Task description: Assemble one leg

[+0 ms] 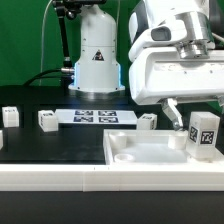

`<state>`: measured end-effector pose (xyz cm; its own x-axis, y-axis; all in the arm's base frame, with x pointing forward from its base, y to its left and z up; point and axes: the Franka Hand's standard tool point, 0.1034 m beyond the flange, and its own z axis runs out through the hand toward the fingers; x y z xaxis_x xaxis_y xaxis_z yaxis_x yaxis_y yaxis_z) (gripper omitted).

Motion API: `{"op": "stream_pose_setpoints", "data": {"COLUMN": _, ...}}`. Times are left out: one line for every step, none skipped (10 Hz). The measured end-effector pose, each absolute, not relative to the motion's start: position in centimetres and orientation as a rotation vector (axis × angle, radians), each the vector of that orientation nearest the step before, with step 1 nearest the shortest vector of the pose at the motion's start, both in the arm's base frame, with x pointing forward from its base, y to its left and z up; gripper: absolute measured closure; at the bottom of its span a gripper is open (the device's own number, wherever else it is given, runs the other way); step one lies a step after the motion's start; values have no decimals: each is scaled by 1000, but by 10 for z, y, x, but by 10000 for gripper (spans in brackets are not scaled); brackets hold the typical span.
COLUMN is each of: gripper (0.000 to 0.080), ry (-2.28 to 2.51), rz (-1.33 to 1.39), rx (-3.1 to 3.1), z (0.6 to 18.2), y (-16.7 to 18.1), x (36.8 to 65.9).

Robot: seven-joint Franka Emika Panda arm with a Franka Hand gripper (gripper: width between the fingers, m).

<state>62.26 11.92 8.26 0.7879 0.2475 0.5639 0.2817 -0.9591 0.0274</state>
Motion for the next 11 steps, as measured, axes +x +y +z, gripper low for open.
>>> {"op": "stream_pose_setpoints", "data": {"gripper": 151, "ry": -462, "rz": -916, "rx": -2916, "z": 95, "y": 117, "x": 626}}
{"op": "stream_pose_setpoints", "data": {"gripper": 151, "ry": -479, "rz": -911, "rx": -2920, "z": 101, "y": 116, "x": 628}}
{"op": "stream_pose_setpoints", "data": {"gripper": 151, "ry": -485, "rz": -879, "rx": -2926, "z": 97, "y": 118, "x": 626}}
{"op": "stream_pose_setpoints", "data": {"gripper": 151, "ry": -484, "rz": -881, "rx": -2926, "z": 97, "y": 118, "x": 626}}
{"op": "stream_pose_setpoints", "data": {"gripper": 151, "ry": -486, "rz": -836, "rx": -2936, "z": 93, "y": 118, "x": 624}}
{"op": "stream_pose_setpoints", "data": {"gripper": 151, "ry": -488, "rz": -744, "rx": -2954, "z": 88, "y": 120, "x": 624}}
{"op": "stream_pose_setpoints", "data": {"gripper": 151, "ry": -482, "rz": -626, "rx": -2973, "z": 87, "y": 125, "x": 624}}
{"op": "stream_pose_setpoints", "data": {"gripper": 151, "ry": -489, "rz": -500, "rx": -2991, "z": 86, "y": 127, "x": 626}}
{"op": "stream_pose_setpoints", "data": {"gripper": 151, "ry": -496, "rz": -405, "rx": -3001, "z": 86, "y": 128, "x": 626}}
{"op": "stream_pose_setpoints", "data": {"gripper": 151, "ry": -497, "rz": -268, "rx": -3010, "z": 88, "y": 129, "x": 624}}
{"op": "stream_pose_setpoints", "data": {"gripper": 151, "ry": -500, "rz": -173, "rx": -3013, "z": 90, "y": 128, "x": 626}}
